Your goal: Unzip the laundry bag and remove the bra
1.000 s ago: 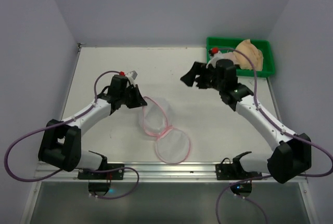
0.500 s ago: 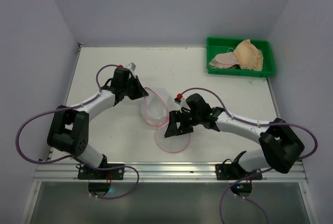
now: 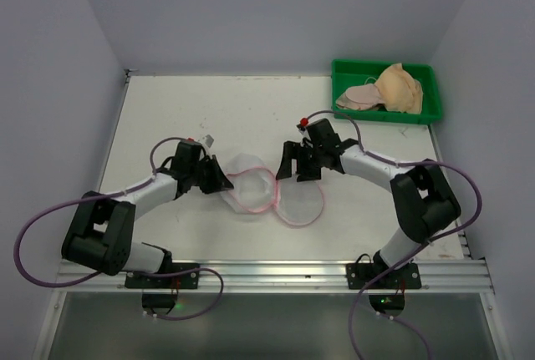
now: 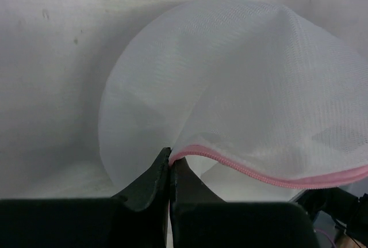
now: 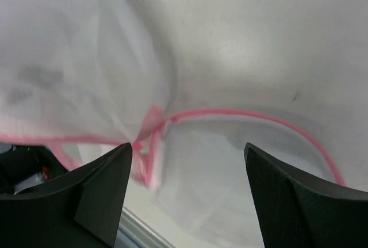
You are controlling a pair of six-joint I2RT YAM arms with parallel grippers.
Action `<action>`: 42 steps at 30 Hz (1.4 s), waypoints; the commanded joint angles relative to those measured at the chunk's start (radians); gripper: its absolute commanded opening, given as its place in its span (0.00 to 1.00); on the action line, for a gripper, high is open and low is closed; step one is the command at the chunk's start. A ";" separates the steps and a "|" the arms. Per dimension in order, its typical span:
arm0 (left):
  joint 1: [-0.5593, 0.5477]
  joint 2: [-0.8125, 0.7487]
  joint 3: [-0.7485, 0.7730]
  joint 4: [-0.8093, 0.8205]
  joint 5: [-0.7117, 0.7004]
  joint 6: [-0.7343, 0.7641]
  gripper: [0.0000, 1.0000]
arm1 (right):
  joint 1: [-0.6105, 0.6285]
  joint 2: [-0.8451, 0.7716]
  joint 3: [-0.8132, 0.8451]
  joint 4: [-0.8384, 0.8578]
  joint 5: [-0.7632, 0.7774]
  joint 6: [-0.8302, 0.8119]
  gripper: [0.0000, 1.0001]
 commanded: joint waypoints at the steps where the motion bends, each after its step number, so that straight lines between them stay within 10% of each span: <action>1: -0.031 -0.059 -0.085 0.084 0.112 -0.061 0.01 | -0.015 0.023 0.115 -0.070 0.153 -0.087 0.81; 7: -0.125 -0.076 -0.106 0.182 0.092 -0.152 0.12 | -0.013 -0.007 0.233 -0.102 0.265 -0.162 0.79; 15: -0.123 -0.084 -0.100 0.210 -0.015 -0.201 0.14 | -0.028 -0.241 -0.021 -0.176 0.504 -0.006 0.79; 33: -0.097 -0.035 -0.065 0.233 -0.052 -0.239 0.09 | -0.030 -0.451 -0.399 -0.176 0.342 0.214 0.60; 42: -0.076 -0.038 -0.070 0.214 -0.029 -0.209 0.12 | -0.030 -0.449 -0.363 -0.209 0.442 0.188 0.00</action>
